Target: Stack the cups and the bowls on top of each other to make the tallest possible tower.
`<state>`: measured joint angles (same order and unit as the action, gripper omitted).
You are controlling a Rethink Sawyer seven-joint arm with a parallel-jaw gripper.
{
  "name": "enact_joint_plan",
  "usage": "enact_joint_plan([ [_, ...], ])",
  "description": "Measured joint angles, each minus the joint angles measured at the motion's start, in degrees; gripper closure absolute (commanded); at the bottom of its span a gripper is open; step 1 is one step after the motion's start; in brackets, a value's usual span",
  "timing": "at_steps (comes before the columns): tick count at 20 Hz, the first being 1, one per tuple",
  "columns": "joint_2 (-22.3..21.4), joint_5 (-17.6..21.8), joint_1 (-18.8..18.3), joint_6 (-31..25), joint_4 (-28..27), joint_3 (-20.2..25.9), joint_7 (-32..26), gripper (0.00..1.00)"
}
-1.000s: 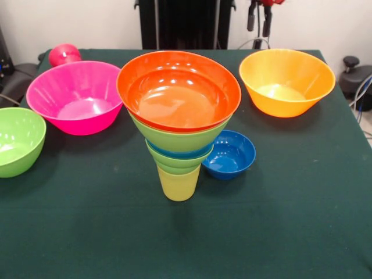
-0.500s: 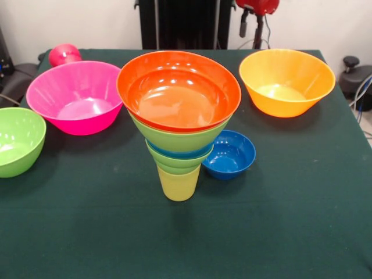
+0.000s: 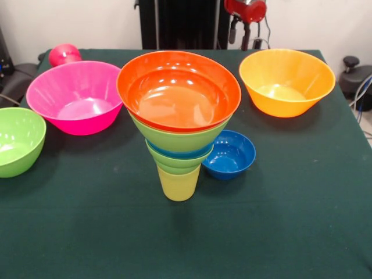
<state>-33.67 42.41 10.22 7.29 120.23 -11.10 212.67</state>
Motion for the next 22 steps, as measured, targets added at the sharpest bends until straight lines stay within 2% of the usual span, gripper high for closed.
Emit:
enact_joint_plan([
  [4, -0.3, -0.7, -1.6, 0.0, -0.4, 0.2, 0.0, 0.0],
  [10, -4.0, -1.9, -5.5, -1.6, -0.4, 2.7, 0.0, 0.0],
  [15, -9.9, -4.2, -9.7, -6.7, -0.3, 7.1, 0.0, 0.0],
  [22, -18.3, -9.7, -16.2, -15.7, 0.3, 15.6, 0.0, 0.0],
])
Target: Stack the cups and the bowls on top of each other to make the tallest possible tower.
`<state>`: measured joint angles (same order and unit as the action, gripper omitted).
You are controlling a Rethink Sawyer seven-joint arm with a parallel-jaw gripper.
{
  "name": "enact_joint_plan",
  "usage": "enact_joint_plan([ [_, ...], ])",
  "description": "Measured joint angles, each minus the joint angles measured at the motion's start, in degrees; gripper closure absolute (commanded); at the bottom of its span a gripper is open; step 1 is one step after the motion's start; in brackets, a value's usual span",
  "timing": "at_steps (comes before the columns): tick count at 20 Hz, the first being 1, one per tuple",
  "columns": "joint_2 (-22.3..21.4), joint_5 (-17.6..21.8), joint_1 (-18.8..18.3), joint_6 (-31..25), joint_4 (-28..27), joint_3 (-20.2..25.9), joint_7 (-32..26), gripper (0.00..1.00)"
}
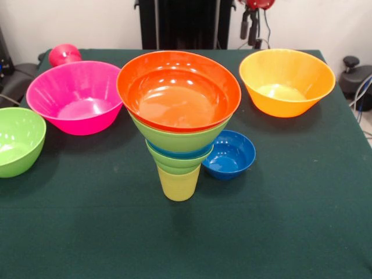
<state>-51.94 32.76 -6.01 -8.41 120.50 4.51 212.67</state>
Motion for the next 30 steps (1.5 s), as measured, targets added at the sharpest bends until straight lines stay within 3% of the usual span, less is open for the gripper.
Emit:
enact_joint_plan([
  [5, -3.8, -2.7, -3.2, -4.0, 0.0, 5.1, 0.0, 0.0],
  [11, -3.7, -2.7, -2.7, -4.8, -0.5, 6.5, 0.0, 0.0],
  [17, -0.7, -2.7, 2.2, -4.8, -2.2, 5.9, 0.0, 0.0],
  [22, 3.6, -1.7, 9.4, -4.0, -4.1, 2.8, 0.0, 0.0],
  [30, 9.8, -1.4, 15.4, -0.7, -5.4, -2.2, 0.0, 0.0],
])
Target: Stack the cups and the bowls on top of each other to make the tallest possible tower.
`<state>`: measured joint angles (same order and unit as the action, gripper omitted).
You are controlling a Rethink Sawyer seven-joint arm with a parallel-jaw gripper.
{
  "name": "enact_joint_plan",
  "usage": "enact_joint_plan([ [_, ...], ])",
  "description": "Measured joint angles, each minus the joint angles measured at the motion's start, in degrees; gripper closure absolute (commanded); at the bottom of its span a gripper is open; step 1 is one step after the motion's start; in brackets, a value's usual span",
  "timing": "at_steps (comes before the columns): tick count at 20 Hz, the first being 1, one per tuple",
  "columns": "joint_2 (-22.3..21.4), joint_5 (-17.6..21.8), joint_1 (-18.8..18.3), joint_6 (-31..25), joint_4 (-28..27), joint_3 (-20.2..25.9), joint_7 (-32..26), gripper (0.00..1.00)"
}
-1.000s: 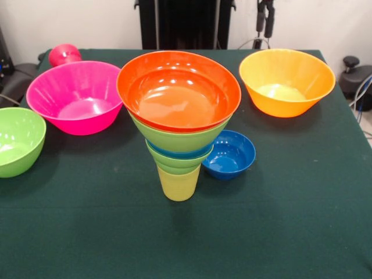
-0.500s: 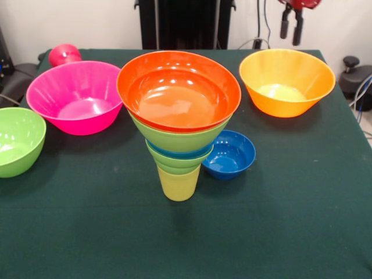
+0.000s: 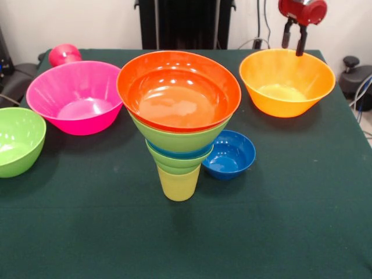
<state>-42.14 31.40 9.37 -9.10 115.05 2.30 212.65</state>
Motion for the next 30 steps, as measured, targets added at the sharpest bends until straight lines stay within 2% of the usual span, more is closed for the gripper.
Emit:
enact_joint_plan([
  [6, 4.1, 0.0, 1.6, 4.1, 0.0, -4.4, 0.0, 0.0],
  [13, 5.1, 0.2, 1.1, 6.8, 0.0, -7.1, 0.0, 0.0],
  [22, 2.4, 0.2, -1.0, 7.0, 0.9, -7.7, 0.0, 0.0],
  [30, -3.7, 0.2, -6.7, 7.0, 3.0, -4.2, 0.0, 0.0],
])
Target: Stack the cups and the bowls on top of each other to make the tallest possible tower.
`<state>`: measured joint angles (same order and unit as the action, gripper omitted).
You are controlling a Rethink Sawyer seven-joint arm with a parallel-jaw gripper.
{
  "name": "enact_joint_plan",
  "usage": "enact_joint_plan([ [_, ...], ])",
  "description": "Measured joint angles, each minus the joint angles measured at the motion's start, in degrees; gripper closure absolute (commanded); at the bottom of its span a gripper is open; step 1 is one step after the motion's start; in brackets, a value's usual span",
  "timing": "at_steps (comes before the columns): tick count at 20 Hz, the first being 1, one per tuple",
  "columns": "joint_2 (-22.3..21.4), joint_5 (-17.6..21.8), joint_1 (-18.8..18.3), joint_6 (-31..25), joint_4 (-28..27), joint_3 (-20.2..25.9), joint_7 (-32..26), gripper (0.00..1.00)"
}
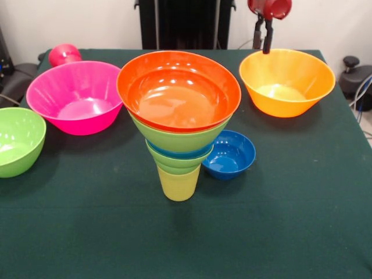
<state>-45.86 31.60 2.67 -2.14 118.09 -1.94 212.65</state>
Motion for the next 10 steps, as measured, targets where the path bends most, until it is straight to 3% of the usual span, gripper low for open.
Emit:
enact_joint_plan([
  [5, -2.1, 0.0, -1.3, 0.0, 0.4, 0.9, 0.0, 0.0],
  [10, -1.6, 0.0, 0.8, 0.0, 0.5, 0.2, 0.0, 0.0],
])
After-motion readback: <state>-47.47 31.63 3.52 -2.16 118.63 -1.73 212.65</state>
